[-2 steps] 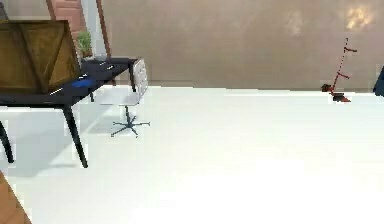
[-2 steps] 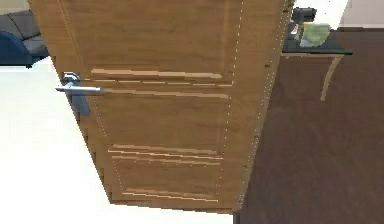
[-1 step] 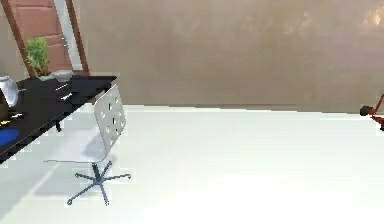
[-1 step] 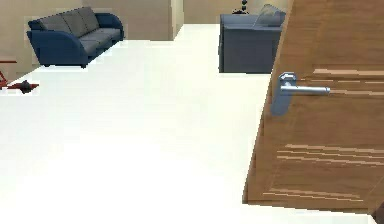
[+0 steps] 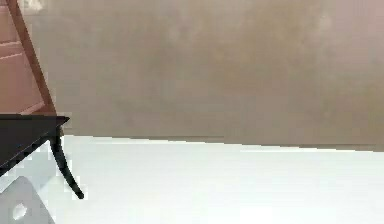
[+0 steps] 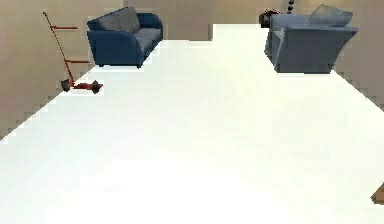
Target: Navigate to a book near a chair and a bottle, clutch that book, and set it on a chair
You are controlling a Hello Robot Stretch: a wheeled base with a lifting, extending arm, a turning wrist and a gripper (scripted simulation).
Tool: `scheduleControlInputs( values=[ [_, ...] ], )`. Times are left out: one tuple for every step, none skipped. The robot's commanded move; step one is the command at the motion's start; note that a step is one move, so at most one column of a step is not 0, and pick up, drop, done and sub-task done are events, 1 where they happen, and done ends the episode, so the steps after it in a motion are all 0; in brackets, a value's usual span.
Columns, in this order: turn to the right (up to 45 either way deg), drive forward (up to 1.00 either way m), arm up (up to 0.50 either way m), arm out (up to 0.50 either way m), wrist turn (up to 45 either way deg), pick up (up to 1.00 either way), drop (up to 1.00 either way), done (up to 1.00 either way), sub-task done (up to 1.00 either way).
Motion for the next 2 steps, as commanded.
scheduleControlInputs(
  values=[
    [0.0, 0.75, 0.00, 0.00, 0.0, 0.00, 0.00, 0.00, 0.00],
    [-18.0, 0.00, 0.00, 0.00, 0.0, 0.00, 0.00, 0.00, 0.00]
  ],
)
